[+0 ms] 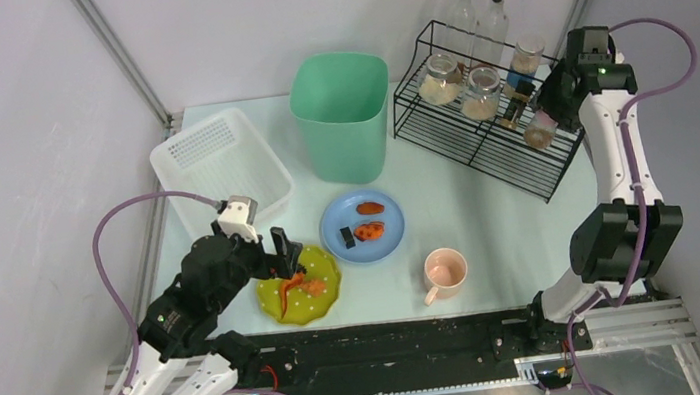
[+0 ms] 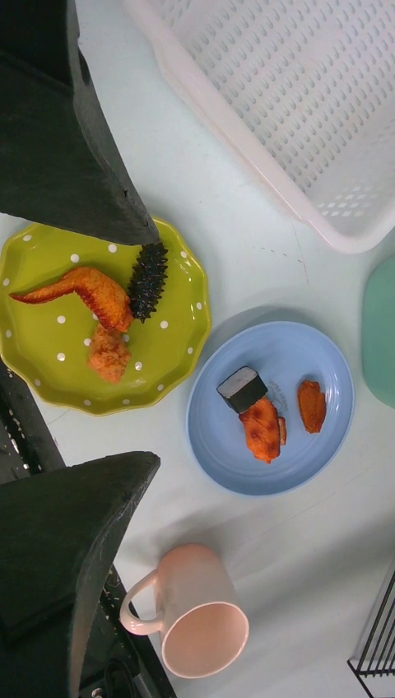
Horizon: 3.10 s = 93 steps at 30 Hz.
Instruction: Clear the kitchen counter
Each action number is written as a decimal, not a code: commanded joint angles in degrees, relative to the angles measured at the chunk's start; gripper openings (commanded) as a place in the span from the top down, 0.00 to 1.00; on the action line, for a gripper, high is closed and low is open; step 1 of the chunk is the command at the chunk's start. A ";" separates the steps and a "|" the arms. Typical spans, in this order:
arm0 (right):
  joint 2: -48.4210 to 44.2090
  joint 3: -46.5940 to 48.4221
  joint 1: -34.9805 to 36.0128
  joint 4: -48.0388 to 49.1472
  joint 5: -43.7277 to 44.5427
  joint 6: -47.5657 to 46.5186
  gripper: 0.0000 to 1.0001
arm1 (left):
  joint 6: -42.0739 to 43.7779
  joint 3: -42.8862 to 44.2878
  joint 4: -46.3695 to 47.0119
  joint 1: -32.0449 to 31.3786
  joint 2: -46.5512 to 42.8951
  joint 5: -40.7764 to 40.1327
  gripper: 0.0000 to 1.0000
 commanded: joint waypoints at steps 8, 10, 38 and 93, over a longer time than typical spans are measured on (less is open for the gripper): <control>-5.46 -0.18 0.31 -1.80 -4.73 -0.75 0.01 | -0.10 -0.21 0.68 -0.59 0.34 0.63 0.02; -8.30 -1.17 1.40 -0.86 -4.16 -0.93 0.00 | -0.16 -0.21 0.74 -0.65 0.43 0.58 0.02; -34.10 -23.34 66.27 16.28 30.53 -15.45 0.01 | 0.01 -0.09 -0.16 -0.59 2.98 -4.13 0.02; -1.62 -39.85 56.98 32.80 9.07 12.44 0.39 | -1.74 0.08 -1.07 -0.64 4.48 -10.89 0.02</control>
